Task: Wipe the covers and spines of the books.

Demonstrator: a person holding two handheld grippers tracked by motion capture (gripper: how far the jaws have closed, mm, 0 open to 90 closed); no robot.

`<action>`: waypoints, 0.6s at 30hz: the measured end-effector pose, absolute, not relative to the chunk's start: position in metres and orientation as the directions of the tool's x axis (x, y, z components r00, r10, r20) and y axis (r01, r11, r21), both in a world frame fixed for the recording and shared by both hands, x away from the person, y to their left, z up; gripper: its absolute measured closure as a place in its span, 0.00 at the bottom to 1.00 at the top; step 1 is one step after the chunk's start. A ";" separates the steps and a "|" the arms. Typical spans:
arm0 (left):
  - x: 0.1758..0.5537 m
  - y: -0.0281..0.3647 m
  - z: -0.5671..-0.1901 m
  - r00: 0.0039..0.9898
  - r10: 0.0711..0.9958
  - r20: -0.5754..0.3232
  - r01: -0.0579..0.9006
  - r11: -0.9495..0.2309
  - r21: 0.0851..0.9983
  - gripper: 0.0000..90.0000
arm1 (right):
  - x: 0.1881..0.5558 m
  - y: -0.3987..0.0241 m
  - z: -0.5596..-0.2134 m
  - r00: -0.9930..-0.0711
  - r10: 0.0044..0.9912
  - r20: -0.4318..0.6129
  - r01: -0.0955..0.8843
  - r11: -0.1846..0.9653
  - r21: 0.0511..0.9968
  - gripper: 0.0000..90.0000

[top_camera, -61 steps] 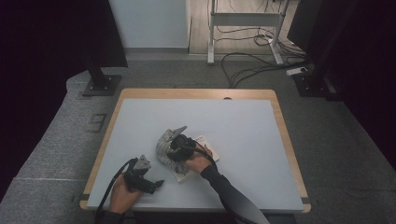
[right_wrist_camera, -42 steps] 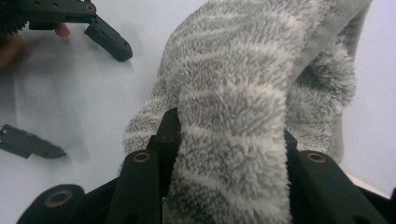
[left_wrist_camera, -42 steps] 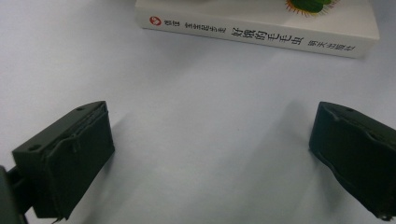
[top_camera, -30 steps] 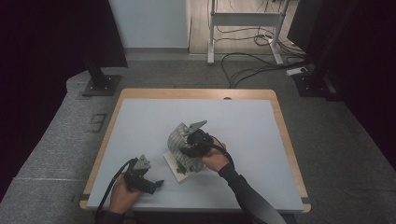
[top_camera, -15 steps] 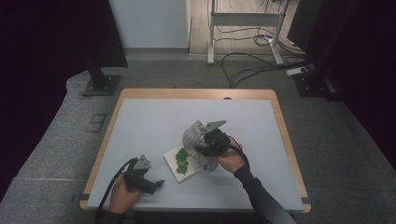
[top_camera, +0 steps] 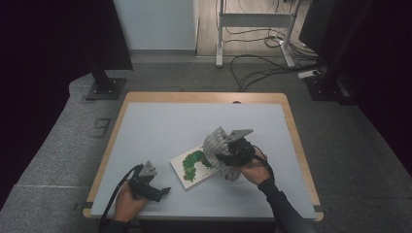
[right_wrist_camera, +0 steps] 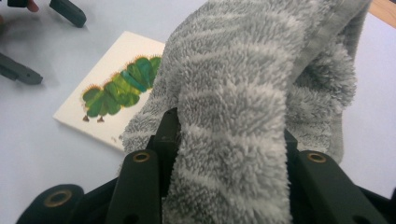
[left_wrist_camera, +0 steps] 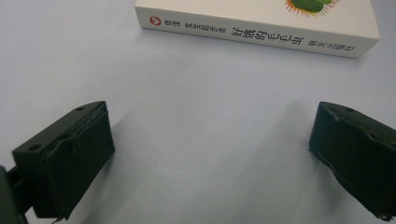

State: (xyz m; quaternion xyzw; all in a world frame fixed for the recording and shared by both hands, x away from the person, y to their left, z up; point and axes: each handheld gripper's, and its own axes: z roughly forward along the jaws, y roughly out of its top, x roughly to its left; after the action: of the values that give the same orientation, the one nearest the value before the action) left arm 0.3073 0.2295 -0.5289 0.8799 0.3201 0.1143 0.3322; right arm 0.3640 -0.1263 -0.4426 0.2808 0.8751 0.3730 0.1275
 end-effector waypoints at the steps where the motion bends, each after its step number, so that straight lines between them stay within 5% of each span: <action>1: 0.307 0.229 -0.529 0.769 0.639 -0.011 0.487 -0.575 0.658 0.00 | 0.362 -0.130 -0.443 -0.807 0.590 -0.013 0.399 0.561 0.725 0.64; 18: 0.307 0.230 -0.529 0.769 0.639 -0.011 0.487 -0.575 0.657 0.00 | 0.337 -0.185 -0.441 -0.756 0.654 -0.023 0.429 0.522 0.737 0.64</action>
State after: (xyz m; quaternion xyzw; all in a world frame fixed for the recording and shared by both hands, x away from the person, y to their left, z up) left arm 0.3074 0.2295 -0.5288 0.8801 0.3198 0.1143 0.3319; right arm 0.3372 -0.1848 -0.4414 0.3149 0.8593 0.3739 0.1504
